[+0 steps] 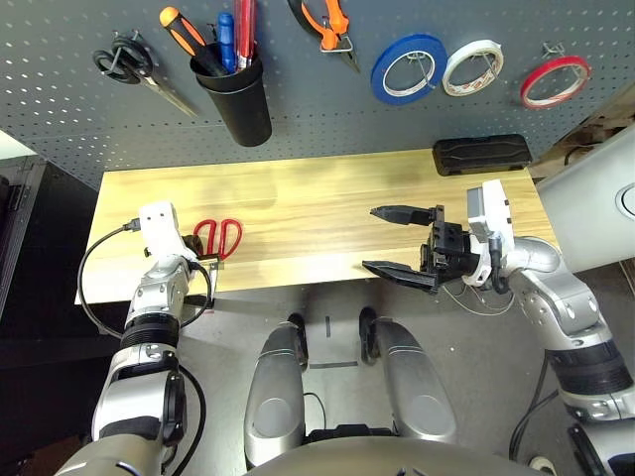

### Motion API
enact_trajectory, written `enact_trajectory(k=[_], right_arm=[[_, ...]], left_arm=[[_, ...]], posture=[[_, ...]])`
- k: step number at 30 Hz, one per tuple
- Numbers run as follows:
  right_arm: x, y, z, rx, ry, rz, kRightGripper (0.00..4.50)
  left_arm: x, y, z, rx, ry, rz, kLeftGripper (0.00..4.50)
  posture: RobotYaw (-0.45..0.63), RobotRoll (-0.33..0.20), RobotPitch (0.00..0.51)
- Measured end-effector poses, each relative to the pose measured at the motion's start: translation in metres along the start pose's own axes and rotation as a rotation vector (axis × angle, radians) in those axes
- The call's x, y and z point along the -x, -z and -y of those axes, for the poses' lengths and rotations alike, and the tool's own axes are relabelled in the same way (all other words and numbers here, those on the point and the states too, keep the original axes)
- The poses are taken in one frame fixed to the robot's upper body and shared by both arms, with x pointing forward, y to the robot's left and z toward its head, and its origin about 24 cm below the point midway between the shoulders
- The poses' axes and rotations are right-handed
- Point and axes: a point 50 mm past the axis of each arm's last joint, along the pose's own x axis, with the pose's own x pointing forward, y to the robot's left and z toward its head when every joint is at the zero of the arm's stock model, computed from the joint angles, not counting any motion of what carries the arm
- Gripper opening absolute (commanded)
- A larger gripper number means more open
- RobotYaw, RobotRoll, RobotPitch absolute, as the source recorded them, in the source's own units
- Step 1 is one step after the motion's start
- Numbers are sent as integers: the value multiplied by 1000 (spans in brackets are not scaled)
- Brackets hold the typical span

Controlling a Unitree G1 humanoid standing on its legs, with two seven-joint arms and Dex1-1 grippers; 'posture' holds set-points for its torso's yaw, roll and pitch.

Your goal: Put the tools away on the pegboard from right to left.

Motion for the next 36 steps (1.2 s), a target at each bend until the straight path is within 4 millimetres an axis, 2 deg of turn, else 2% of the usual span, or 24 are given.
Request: enact_trajectory(k=[6, 14, 19, 26, 36], right_arm=[[4, 3, 15, 21, 14, -6, 4500], [11, -3, 32, 57, 20, 29, 4500], [12, -8, 41, 68, 38, 42, 4500], [9, -17, 51, 100, 45, 65, 4500], [6, -18, 54, 104, 49, 81, 4500]], left_arm=[[24, -24, -12, 14, -32, 100, 27], [61, -69, -34, 35, -96, 255, 27], [77, -90, -37, 55, -91, 328, 27], [89, -123, -39, 117, -91, 486, 27], [104, -163, -41, 156, -119, 709, 27]], posture=[[28, 0, 262], [88, 0, 214], [117, 0, 190], [136, 0, 163], [125, 0, 146]])
